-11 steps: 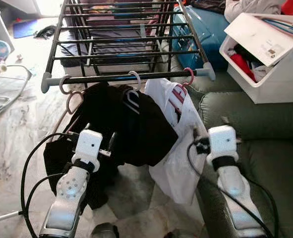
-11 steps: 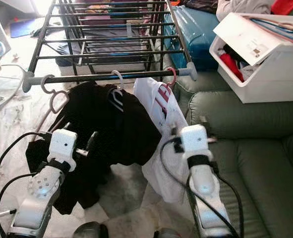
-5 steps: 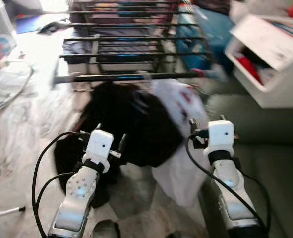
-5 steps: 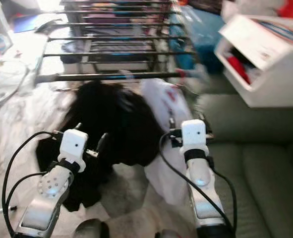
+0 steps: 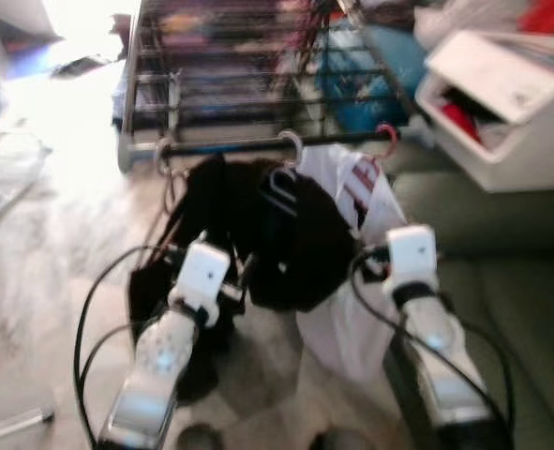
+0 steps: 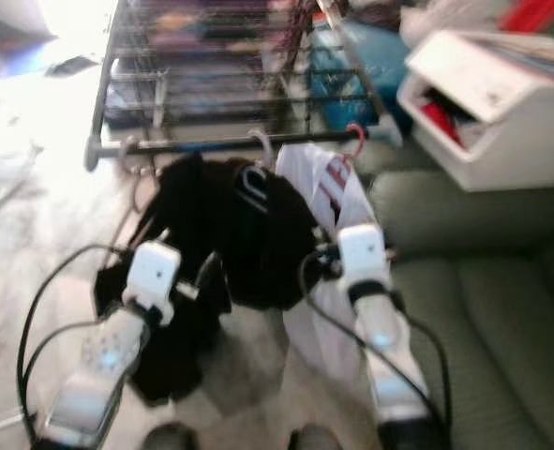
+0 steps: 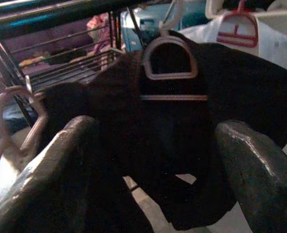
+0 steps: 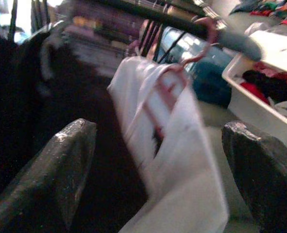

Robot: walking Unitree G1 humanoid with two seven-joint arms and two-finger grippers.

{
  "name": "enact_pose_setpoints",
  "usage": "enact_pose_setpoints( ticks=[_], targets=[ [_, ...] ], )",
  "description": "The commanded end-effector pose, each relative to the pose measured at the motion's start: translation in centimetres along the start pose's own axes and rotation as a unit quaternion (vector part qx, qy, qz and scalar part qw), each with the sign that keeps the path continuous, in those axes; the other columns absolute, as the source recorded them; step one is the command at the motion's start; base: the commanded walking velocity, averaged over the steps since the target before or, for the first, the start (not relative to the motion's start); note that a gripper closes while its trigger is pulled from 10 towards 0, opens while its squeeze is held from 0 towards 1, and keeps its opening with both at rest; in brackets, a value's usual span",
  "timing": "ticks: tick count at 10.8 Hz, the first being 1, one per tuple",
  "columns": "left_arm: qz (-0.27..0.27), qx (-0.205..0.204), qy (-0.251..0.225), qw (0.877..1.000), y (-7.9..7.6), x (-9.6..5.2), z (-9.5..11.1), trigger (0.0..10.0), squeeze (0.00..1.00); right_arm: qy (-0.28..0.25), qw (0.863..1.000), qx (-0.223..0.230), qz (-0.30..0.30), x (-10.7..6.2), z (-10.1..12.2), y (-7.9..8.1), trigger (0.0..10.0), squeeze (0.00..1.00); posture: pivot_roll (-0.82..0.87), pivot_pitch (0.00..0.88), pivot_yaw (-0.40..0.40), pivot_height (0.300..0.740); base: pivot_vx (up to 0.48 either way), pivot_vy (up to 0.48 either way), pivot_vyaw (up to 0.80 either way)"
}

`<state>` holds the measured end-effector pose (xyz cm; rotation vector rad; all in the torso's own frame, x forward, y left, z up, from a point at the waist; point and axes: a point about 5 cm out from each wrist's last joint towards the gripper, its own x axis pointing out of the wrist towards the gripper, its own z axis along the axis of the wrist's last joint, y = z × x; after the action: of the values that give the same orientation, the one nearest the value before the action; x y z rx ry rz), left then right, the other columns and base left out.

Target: Hang hanger

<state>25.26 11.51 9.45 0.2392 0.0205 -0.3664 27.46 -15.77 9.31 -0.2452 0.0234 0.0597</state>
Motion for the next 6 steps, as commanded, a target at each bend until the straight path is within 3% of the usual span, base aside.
enact_pose_setpoints(
  ticks=[1, 3, 6],
  targets=[
    [-0.001, 0.006, -0.002, 1.0, 0.17, -0.06, 0.24, 10.0, 0.0, -0.011, 1.0, -0.024, -0.009, 0.61, 0.72, 0.4, 10.0, 0.0, -0.03, 0.055, -0.049, 0.74, 0.0, 0.48, 0.0],
    [-0.003, 0.006, -0.006, 1.0, 0.06, 0.11, 0.43, 10.0, 0.0, -0.001, 0.999, -0.003, -0.042, 0.85, 0.28, 0.22, 10.0, 0.0, -0.03, 0.047, -0.054, 0.74, 0.0, 0.48, 0.0],
    [0.001, 0.019, -0.006, 1.0, 0.53, 0.33, 0.29, 10.0, 0.0, -0.008, 1.0, -0.003, -0.01, 1.06, 0.38, 0.72, 10.0, 0.0, -0.03, 0.04, -0.049, 0.74, 0.0, 0.48, 0.0]
  ],
)
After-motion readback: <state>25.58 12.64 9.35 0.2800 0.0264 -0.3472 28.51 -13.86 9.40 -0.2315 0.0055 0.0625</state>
